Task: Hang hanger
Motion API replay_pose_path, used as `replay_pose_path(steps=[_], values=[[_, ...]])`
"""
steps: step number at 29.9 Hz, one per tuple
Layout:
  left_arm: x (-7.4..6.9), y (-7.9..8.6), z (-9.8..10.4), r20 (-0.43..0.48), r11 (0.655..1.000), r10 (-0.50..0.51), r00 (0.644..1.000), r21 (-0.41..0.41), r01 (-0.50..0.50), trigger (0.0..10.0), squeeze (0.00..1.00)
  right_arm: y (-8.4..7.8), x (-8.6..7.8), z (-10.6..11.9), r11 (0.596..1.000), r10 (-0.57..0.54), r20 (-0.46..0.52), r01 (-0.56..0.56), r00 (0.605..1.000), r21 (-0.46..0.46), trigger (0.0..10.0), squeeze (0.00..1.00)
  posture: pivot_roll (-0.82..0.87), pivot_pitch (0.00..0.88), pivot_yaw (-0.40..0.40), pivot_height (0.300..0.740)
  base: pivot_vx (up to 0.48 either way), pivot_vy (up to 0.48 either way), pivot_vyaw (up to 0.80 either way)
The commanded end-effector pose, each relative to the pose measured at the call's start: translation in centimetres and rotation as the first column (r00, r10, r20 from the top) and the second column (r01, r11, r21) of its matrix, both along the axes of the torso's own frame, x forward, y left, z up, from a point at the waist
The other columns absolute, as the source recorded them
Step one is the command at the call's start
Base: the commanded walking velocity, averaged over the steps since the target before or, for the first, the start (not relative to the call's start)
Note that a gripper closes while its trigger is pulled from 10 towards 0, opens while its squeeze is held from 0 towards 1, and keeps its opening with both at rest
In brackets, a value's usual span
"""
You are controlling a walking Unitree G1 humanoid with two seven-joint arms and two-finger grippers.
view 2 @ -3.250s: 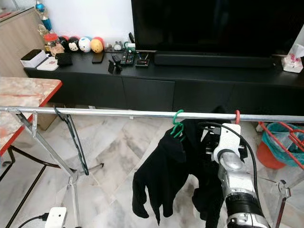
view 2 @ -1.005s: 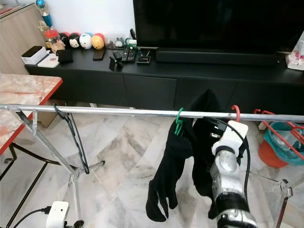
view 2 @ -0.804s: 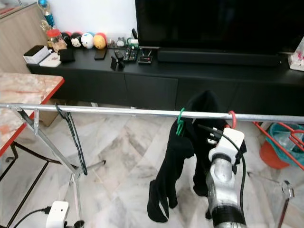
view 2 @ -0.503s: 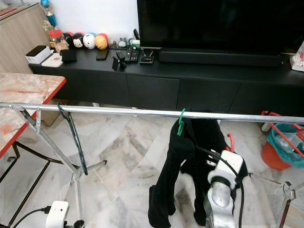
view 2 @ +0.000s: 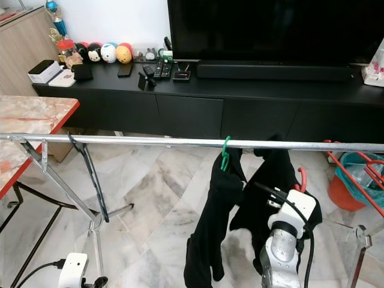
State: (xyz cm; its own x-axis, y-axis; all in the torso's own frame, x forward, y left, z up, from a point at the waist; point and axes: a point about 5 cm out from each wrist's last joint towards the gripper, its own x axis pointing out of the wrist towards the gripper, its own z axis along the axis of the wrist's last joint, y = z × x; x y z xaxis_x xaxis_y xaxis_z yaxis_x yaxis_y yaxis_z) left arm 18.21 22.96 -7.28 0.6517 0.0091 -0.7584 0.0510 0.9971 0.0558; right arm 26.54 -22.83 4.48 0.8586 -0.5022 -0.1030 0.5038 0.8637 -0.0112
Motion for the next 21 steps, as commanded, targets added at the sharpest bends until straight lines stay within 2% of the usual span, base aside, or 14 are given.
replay_pose_path(steps=[1, 21], values=[[-0.61, 0.13, -0.30, -0.024, 1.000, 0.005, 1.000, 0.004, -0.005, 10.0, 0.00, 0.35, 0.39, 0.88, 1.000, 0.011, 0.044, -0.011, 0.999, -0.012, 10.0, 0.00, -0.03, 0.015, 0.084, 0.740, -0.266, 0.000, 0.00], [-0.84, 0.07, -0.41, -0.029, 1.000, 0.006, 1.000, -0.004, -0.006, 10.0, 0.00, 0.91, 0.65, 0.66, 1.000, 0.026, 0.025, -0.026, 0.999, -0.011, 10.0, 0.00, -0.03, 0.000, 0.081, 0.740, -0.264, 0.000, 0.00]])
